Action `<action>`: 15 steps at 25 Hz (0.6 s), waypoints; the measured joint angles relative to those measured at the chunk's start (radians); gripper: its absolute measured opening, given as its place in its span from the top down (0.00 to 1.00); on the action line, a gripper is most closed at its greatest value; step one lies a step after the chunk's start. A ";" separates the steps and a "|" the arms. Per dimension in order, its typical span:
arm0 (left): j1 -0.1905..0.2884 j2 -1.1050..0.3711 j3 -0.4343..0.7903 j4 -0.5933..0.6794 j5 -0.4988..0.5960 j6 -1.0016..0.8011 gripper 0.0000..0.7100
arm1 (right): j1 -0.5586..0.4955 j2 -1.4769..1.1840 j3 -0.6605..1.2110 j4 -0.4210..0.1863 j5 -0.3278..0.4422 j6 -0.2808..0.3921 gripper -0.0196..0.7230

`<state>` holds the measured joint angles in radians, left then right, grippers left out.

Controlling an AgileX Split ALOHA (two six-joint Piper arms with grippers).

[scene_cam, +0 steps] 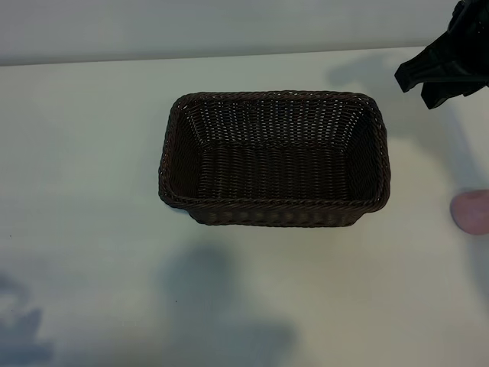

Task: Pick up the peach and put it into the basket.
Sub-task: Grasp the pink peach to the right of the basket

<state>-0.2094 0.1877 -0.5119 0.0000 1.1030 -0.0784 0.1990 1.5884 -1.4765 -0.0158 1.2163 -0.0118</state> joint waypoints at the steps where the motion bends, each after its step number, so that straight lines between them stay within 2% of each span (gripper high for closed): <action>1: 0.000 -0.003 0.000 0.000 0.000 0.000 0.16 | 0.000 0.000 0.000 0.000 0.000 0.000 0.41; 9: 0.000 -0.142 0.001 0.000 0.003 0.000 0.16 | 0.000 0.000 0.000 -0.016 0.000 0.012 0.41; 12: 0.012 -0.191 0.001 0.000 0.003 0.000 0.16 | 0.000 0.000 0.000 -0.064 0.001 0.051 0.40; 15: 0.058 -0.197 0.001 0.000 0.003 0.000 0.16 | 0.000 0.000 0.000 -0.134 0.001 0.090 0.34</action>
<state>-0.1517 -0.0090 -0.5111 0.0000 1.1062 -0.0784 0.1990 1.5884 -1.4765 -0.1502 1.2172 0.0786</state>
